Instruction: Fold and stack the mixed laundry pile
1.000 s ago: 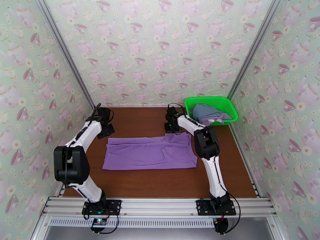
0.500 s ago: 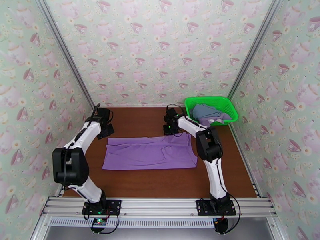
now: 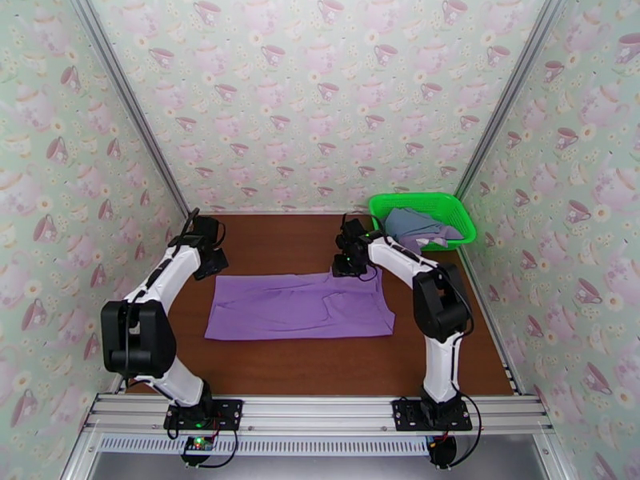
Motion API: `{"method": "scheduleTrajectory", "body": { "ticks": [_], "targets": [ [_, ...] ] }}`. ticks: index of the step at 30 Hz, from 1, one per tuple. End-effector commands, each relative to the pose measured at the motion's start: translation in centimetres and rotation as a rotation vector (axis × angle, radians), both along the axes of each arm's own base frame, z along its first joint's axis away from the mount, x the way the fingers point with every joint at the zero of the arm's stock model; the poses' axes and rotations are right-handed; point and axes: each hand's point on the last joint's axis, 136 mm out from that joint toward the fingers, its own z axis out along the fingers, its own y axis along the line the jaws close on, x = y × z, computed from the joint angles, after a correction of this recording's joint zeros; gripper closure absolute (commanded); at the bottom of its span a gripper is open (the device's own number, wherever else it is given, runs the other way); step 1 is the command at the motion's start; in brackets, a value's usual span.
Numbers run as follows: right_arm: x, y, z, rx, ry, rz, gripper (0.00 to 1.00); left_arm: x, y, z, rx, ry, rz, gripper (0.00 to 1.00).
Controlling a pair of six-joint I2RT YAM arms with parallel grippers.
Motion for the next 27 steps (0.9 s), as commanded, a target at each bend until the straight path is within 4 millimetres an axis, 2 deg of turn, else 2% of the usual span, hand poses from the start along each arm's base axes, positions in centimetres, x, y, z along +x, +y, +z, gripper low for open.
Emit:
{"method": "scheduleTrajectory", "body": {
  "ticks": [1, 7, 14, 19, 27],
  "targets": [
    [2.1, 0.8, -0.1, 0.004, -0.018, -0.047, 0.61, 0.0, -0.4, 0.8, -0.02, -0.041, -0.002, 0.94],
    [4.1, 1.3, -2.3, -0.025, 0.009, -0.1, 0.58, 0.3, -0.3, 0.8, -0.006, -0.037, -0.007, 0.94],
    [4.7, 1.9, -5.0, -0.038, 0.048, -0.117, 0.58, 0.6, -0.2, 0.2, 0.0, -0.024, -0.013, 0.94],
    [4.6, 2.3, -6.6, -0.068, 0.069, -0.114, 0.63, 0.8, -0.2, -0.3, 0.002, -0.015, -0.016, 0.94],
    [4.7, 1.4, -8.3, -0.126, 0.078, -0.149, 0.78, 0.8, 0.0, -1.0, 0.012, 0.004, -0.02, 0.94]
  ]
}}
